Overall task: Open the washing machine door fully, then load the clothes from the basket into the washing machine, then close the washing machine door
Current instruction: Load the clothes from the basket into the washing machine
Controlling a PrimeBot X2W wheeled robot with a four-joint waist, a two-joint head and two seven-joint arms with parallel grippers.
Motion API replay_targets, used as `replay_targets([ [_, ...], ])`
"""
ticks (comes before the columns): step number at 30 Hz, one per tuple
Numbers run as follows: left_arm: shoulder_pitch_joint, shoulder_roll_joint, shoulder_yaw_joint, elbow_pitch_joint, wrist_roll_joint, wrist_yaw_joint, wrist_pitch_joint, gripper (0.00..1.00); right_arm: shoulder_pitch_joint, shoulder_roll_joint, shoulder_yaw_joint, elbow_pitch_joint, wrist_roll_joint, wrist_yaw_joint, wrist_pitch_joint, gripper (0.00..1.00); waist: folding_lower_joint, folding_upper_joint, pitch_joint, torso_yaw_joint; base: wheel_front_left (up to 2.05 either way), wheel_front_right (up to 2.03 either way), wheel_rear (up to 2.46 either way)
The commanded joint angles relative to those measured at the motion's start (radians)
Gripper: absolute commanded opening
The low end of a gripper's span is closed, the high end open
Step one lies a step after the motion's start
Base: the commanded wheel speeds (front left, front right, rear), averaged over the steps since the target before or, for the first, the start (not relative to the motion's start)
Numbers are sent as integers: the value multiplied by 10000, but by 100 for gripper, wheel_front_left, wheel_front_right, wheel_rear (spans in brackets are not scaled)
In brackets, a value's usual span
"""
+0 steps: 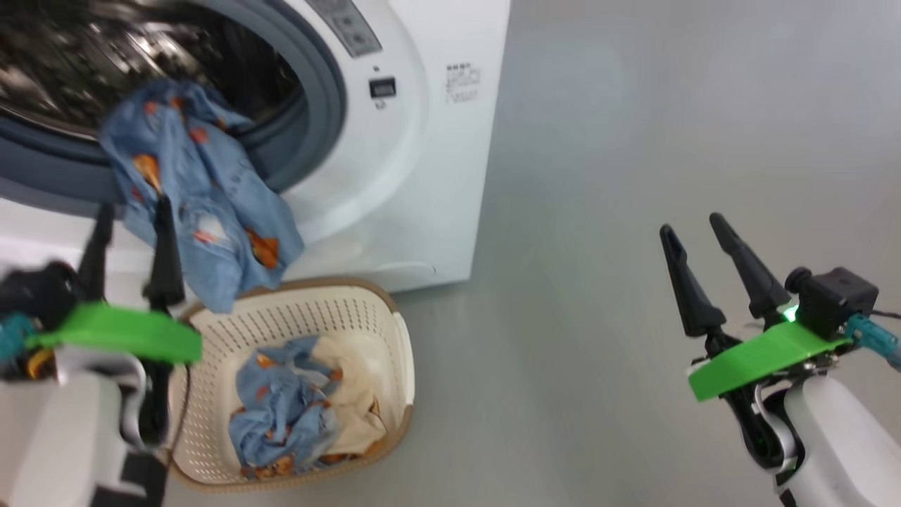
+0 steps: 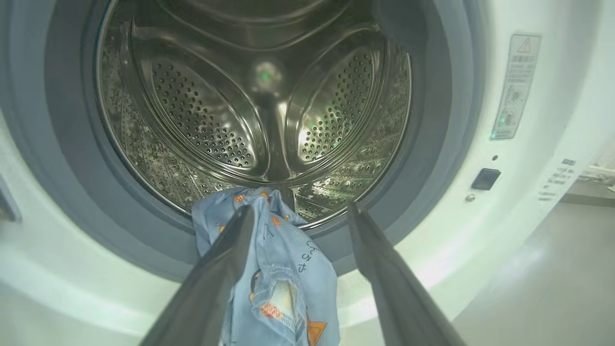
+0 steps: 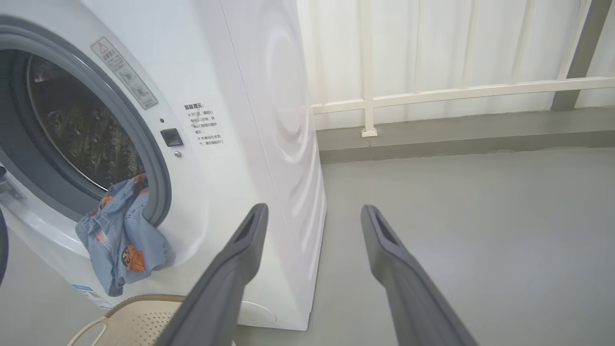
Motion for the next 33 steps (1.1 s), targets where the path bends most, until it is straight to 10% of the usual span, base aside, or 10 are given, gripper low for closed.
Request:
replay_targets([
  [1, 88, 357, 332, -319, 137, -36, -63, 100, 172, -148, 207, -182, 147, 56, -80, 100, 0, 0, -622, 295, 0, 0, 0],
  [33, 4197, -944, 1265, -3477, 651, -36, -64, 100, 1396, -375, -107, -346, 87, 56, -80, 100, 0, 0, -1924, 781, 0, 0, 0],
])
